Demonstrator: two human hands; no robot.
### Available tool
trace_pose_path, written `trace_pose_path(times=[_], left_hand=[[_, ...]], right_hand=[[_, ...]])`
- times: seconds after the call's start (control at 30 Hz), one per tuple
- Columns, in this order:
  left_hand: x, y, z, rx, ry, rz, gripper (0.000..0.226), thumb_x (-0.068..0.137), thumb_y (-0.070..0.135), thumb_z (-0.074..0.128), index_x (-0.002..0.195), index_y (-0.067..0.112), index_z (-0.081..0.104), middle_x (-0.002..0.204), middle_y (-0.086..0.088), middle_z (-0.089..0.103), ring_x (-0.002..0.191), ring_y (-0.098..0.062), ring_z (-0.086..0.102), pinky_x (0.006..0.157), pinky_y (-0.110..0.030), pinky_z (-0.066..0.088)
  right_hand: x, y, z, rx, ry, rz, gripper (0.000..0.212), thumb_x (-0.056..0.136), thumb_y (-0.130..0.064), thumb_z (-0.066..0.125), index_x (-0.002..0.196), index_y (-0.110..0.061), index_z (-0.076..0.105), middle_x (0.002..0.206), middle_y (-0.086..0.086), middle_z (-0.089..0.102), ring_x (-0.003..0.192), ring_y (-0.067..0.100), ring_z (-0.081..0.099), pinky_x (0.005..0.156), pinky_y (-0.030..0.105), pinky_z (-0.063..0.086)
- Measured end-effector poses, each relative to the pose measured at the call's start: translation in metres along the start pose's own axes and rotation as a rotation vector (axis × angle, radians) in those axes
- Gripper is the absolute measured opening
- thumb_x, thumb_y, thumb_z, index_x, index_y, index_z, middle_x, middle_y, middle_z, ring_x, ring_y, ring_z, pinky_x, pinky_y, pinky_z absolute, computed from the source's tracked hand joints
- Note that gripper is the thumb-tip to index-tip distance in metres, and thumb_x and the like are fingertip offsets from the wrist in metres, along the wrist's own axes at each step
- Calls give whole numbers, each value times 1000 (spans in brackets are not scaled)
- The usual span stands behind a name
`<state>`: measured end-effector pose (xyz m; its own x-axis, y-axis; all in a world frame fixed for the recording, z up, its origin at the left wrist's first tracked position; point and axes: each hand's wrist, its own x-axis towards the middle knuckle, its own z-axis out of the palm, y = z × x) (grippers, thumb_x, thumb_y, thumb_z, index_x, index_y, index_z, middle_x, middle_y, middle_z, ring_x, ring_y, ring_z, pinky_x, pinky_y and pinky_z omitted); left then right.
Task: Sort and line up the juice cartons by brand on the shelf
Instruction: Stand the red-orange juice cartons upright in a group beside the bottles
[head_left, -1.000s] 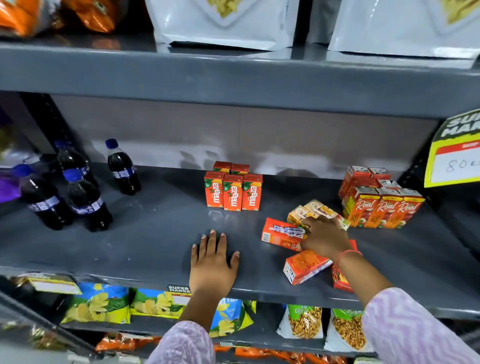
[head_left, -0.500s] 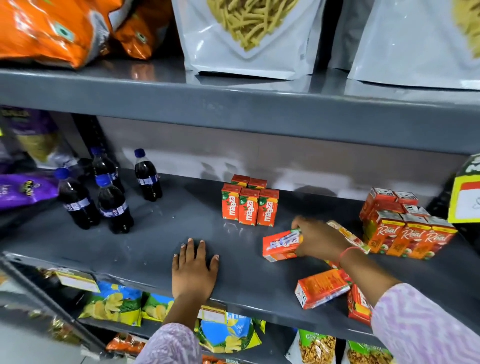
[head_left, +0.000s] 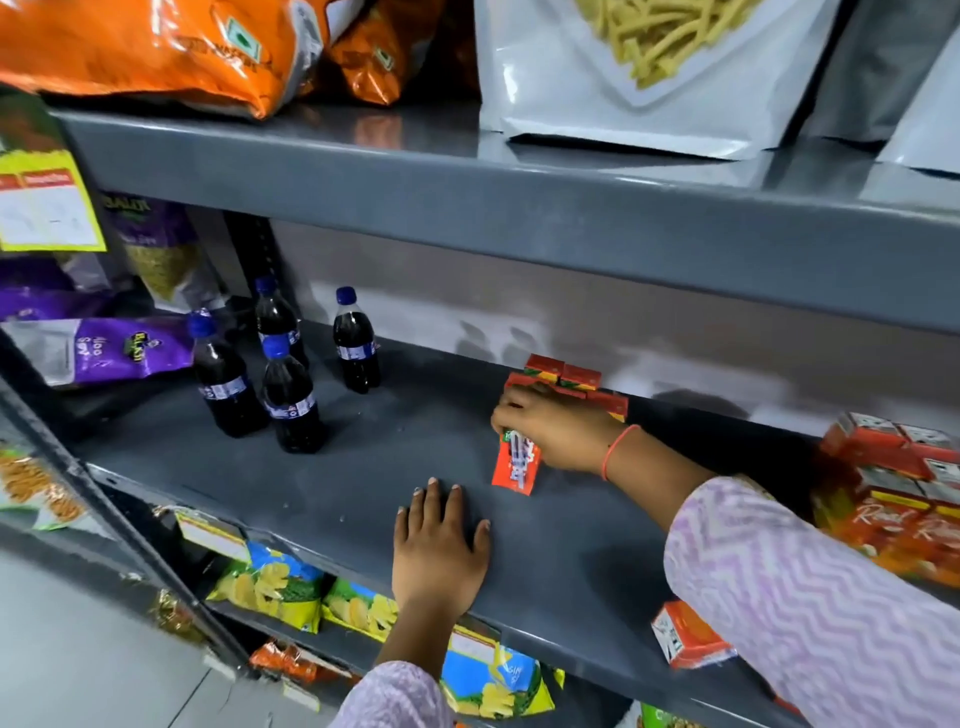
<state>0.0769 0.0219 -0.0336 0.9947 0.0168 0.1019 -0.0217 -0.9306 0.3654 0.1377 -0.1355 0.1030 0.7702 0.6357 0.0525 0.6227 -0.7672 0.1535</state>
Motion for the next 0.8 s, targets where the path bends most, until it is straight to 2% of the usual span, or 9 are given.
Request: trace_pose_path(times=[0.1,0.23,0.37,0.53,0.67,0.73,0.8], left_hand=[[-1,-1,0,-5,-4,1,61,90,51,33,144,23,25,157,-5,18,145,-21,14,119,-38,7],[0,0,-1,-16,-7,12,61,90,50,34,144,22,26,157,-6,18,145,-22,14,119,-38,7],[-1,-1,-1,8,-20,14,61,91,52,30,144,23,22,158,-5,16,145,-23,12,119,-39,6],[-1,0,-2,8,-31,10,61,92,52,29,145,24,21,158,-4,15,146,-22,10,120,-38,5],[-1,1,-3,16,-32,4,60,92,52,30,145,24,21,158,-3,14,146,-22,10,120,-38,5],[-1,1,-3,12,-36,2,60,92,51,30,145,24,21,158,-3,14,146,-21,10,120,-38,5],[-1,1,-4,5,-36,3,60,92,51,30,145,25,21,158,-3,14,146,-21,10,120,-38,5]], right_hand=[[5,-4,7,28,-51,-25,42,81,4,48,119,-13,51,127,11,50,117,29,44,97,37,39],[10,1,-6,129,-117,-31,49,83,2,53,128,-14,48,133,7,52,124,25,44,105,30,33],[14,6,-21,201,-223,11,49,80,4,57,125,-13,53,127,11,59,117,27,52,99,35,42],[20,2,-23,156,-254,86,41,81,0,57,120,-13,58,122,12,63,109,29,58,90,34,47],[24,7,-28,59,-316,156,38,76,-23,71,110,-8,62,114,13,65,102,30,59,72,27,39],[22,8,-28,56,-333,175,49,78,-27,71,120,-9,56,124,14,60,110,31,56,78,28,42],[19,8,-27,66,-377,161,61,78,-16,69,134,-14,44,137,10,51,122,30,49,93,30,41]])
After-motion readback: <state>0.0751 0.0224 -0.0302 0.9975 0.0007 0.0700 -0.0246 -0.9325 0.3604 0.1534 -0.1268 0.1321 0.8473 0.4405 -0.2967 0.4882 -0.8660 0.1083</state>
